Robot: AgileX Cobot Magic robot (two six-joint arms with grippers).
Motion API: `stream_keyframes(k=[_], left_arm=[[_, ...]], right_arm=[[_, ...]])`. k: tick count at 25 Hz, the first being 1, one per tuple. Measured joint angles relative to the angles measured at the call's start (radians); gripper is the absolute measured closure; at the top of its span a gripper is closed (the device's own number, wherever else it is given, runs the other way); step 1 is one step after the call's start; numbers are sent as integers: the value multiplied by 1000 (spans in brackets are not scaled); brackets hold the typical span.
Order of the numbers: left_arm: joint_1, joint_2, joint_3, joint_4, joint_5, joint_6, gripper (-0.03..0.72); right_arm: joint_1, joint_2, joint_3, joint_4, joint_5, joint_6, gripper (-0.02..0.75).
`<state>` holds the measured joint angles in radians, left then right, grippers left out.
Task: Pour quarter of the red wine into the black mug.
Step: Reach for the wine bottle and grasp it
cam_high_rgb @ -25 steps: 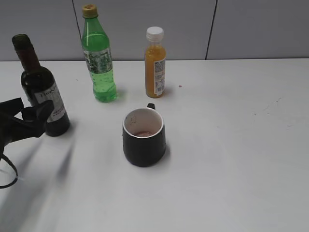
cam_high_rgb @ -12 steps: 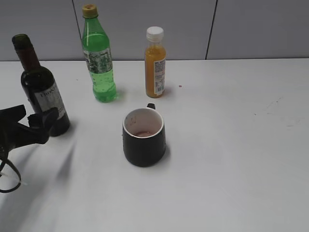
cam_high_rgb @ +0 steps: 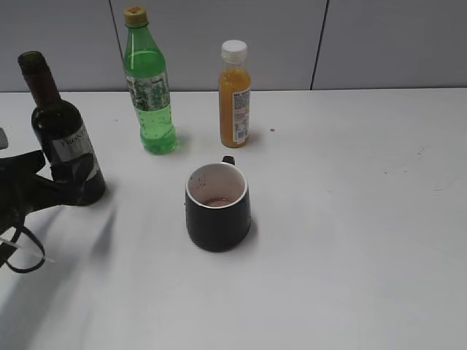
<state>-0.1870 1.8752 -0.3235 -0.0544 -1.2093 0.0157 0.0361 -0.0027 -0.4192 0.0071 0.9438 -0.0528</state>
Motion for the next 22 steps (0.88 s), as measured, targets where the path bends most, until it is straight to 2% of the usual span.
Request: stream_keyframes(k=[22], left_arm=[[21,188,-241,2,0,0,-4]], right_arm=[[0,0,0,0,0,0,151]])
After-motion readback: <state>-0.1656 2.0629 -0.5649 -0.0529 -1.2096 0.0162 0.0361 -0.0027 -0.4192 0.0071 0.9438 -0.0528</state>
